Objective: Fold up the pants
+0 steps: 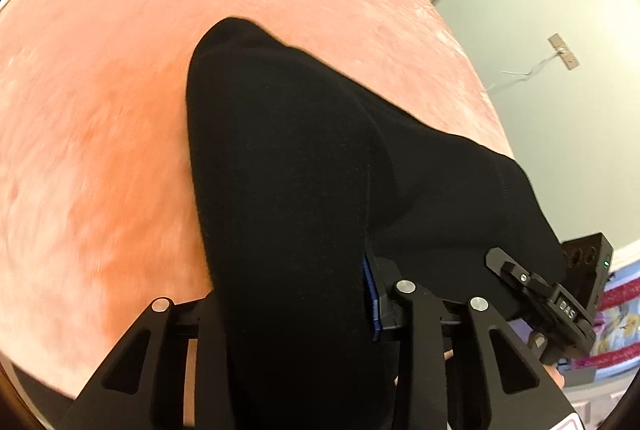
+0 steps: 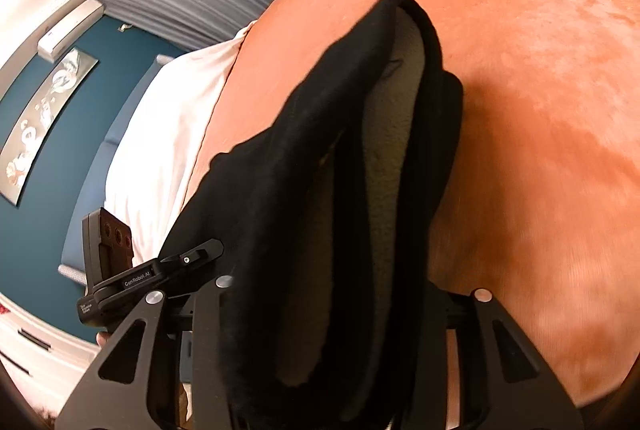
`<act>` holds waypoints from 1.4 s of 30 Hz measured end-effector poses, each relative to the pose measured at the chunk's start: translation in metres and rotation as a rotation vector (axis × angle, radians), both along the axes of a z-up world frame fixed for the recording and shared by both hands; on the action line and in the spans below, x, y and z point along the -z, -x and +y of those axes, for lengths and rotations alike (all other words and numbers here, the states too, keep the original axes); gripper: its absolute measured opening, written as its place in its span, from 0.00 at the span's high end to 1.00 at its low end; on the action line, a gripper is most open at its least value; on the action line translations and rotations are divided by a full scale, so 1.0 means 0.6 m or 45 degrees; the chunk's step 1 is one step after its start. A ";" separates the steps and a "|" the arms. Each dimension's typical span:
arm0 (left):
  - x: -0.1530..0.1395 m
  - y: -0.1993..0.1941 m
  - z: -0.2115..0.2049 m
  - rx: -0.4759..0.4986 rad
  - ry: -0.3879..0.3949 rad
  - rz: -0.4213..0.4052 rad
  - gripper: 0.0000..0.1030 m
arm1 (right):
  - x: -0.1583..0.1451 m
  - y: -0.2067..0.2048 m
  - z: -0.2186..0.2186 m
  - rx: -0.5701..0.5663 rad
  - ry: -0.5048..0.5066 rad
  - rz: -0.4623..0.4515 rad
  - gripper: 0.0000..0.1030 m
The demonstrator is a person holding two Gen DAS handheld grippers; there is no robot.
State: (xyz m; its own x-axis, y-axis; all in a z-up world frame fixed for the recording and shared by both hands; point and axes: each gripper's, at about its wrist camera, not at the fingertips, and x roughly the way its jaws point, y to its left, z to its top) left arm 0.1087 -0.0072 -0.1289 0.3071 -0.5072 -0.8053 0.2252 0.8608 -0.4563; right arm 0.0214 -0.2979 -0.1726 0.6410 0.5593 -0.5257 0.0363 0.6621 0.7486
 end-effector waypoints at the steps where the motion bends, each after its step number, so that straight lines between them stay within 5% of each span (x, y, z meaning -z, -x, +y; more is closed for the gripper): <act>1: -0.002 0.010 0.005 0.007 0.008 0.007 0.70 | -0.004 0.017 0.002 -0.023 -0.006 0.001 0.62; 8: -0.045 0.119 0.048 0.043 0.043 -0.023 0.72 | -0.048 0.106 0.027 -0.134 -0.015 -0.028 0.63; 13: -0.135 0.163 0.054 0.071 0.048 -0.217 0.72 | -0.137 0.146 0.033 -0.152 0.022 -0.201 0.63; 21: -0.286 0.143 0.041 0.073 0.084 -0.565 0.72 | -0.288 0.120 0.033 -0.132 0.118 -0.532 0.63; 26: -0.364 0.084 0.006 0.064 0.080 -0.777 0.72 | -0.360 0.057 0.024 -0.096 0.146 -0.699 0.63; 32: -0.415 -0.018 0.011 0.044 0.032 -0.902 0.72 | -0.409 -0.071 0.018 -0.067 0.158 -0.790 0.63; 42: -0.413 -0.233 -0.006 0.009 0.031 -0.928 0.72 | -0.371 -0.295 -0.035 -0.020 0.087 -0.783 0.63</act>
State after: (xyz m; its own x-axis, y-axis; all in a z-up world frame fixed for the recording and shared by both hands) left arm 0.2485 -0.0110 0.1186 0.7577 -0.5263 -0.3859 0.4849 0.8497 -0.2069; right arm 0.1985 -0.3192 0.0498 0.8298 0.5494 -0.0974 -0.3988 0.7061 0.5851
